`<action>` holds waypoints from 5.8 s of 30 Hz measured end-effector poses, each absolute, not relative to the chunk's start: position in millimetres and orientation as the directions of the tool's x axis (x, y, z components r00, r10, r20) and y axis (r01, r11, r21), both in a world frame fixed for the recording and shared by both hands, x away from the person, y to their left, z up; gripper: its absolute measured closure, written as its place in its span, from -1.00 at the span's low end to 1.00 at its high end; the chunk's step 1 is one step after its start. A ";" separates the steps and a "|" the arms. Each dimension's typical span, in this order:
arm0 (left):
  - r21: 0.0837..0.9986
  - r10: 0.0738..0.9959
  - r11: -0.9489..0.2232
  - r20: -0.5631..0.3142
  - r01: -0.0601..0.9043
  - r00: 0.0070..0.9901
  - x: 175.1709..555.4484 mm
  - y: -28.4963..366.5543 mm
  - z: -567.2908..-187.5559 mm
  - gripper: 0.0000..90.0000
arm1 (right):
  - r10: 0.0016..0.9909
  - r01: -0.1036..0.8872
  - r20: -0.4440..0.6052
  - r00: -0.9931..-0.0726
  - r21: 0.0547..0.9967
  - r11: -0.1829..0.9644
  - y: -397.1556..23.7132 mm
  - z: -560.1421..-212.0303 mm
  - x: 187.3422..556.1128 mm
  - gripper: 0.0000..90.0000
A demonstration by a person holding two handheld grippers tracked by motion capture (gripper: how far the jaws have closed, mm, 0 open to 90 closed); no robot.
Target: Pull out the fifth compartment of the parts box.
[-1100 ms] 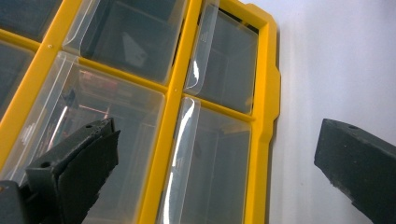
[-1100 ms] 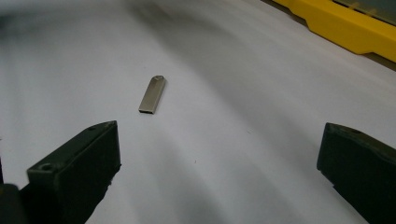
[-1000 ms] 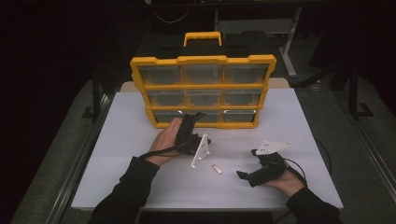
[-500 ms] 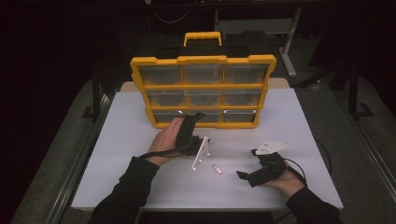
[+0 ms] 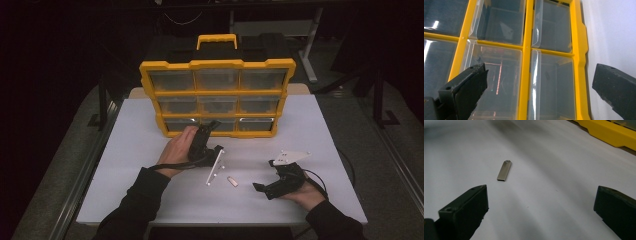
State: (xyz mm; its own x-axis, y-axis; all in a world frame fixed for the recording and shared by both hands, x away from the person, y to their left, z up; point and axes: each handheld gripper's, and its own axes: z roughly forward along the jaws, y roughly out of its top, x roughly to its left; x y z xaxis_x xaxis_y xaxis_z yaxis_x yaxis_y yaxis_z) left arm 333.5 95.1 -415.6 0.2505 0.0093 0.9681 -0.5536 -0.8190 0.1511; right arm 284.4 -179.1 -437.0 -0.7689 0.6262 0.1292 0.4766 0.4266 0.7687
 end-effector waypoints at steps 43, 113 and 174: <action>0.048 -0.006 -0.822 0.996 -0.568 0.093 347.1 81.3 -391.2 -1.00 | 0.607 0.470 0.139 -0.783 0.771 0.429 -177.5 -438.0 281.6 -1.00; -0.012 -0.022 -0.869 1.000 -0.495 0.013 381.9 94.4 -360.3 -0.80 | 0.608 0.466 0.136 -0.783 0.776 0.426 -180.0 -436.6 281.1 -1.00; 0.020 -0.015 -0.901 0.997 -0.434 0.076 376.4 86.7 -350.6 0.71 | 0.598 0.460 0.134 -0.790 0.775 0.433 -178.4 -436.5 280.1 -1.00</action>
State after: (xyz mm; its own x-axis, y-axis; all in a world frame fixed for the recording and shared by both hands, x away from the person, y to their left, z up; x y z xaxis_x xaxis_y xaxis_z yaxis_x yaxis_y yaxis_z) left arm 376.4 86.7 -350.6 0.0758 -0.0149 0.9970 -0.4344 -0.9005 0.0195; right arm 280.1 -178.4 -436.5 -0.7901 0.5981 0.1341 0.4595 0.4332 0.7754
